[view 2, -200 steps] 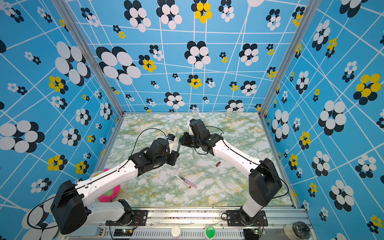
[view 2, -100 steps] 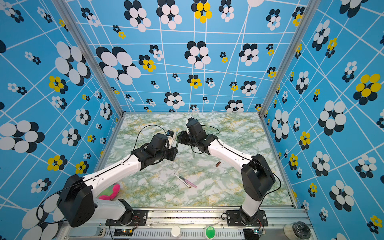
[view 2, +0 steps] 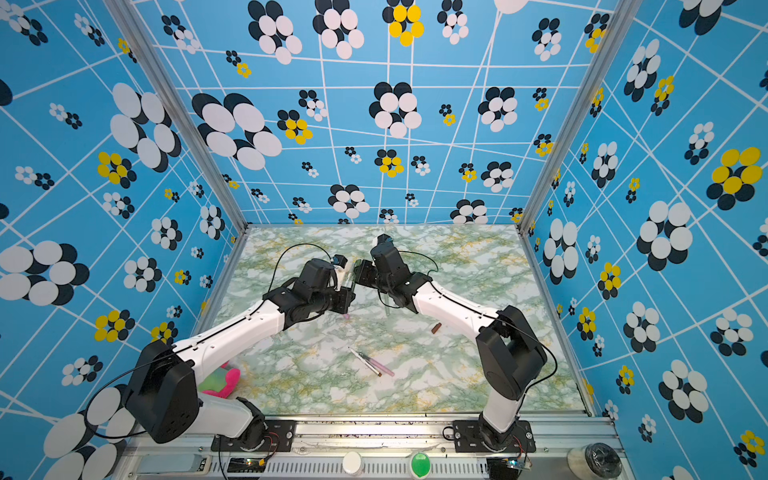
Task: Insert the pens into the pen caps
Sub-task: 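Push the cap down the pen with the right gripper while the left holds it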
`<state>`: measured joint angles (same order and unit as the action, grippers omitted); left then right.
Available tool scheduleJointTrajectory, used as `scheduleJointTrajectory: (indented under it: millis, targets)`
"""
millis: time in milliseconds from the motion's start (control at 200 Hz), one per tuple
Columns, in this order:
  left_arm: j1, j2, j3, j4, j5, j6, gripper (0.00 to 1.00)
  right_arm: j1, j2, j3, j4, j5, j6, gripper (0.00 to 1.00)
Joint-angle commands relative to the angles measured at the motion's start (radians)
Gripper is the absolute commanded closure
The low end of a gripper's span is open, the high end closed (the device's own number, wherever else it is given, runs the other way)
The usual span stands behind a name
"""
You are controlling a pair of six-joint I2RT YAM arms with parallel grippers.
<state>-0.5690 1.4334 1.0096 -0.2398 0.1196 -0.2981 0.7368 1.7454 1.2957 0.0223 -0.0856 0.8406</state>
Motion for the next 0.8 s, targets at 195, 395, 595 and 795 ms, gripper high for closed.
scheduleJointTrajectory:
  millis: [195, 395, 595, 795]
  targets:
    - [0.014, -0.005, 0.135, 0.533, -0.003, 0.011, 1.0, 0.141, 0.047, -0.059, -0.31, -0.288, 0.013, 0.89]
    - [-0.001, -0.031, 0.035, 0.517, -0.006, -0.016, 1.0, 0.08, -0.027, -0.003, -0.328, -0.274, -0.012, 0.85]
    - [-0.044, -0.058, -0.104, 0.518, 0.005, -0.061, 1.0, 0.003, -0.124, 0.051, -0.334, -0.253, -0.039, 0.75]
    - [-0.086, -0.057, -0.145, 0.519, 0.016, -0.087, 1.0, -0.008, -0.186, 0.085, -0.407, -0.209, -0.108, 0.62]
